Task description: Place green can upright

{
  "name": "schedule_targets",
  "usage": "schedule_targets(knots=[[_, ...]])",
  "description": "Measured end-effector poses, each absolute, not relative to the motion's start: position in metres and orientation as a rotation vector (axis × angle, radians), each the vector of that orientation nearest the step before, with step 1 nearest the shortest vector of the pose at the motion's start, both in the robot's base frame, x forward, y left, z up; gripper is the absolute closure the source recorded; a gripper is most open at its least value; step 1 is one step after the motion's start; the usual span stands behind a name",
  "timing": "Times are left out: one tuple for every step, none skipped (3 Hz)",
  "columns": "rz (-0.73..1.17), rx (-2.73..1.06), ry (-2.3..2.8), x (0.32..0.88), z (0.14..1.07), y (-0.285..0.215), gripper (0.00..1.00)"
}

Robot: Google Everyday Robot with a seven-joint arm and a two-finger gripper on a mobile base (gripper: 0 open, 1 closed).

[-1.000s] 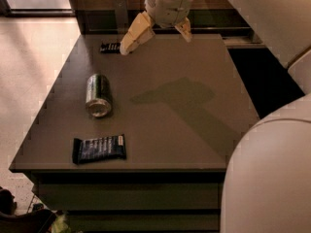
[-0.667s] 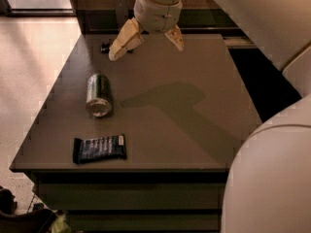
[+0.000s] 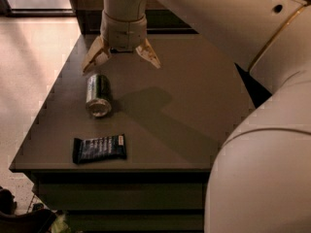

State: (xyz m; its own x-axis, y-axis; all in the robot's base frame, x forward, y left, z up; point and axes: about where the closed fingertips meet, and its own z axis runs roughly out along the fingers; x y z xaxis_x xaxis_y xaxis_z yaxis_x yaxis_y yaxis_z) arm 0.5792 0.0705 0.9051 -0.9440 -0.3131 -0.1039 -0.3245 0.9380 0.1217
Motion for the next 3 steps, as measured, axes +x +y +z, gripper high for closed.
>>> schedule_targets(knots=[[0.217,-0.487,3.009,0.580,0.889,0.096,0.00],[0.254,-0.486,2.999,0.581,0.875,0.117,0.00],[0.279,-0.491,3.001,0.580,0.867,0.127,0.00]])
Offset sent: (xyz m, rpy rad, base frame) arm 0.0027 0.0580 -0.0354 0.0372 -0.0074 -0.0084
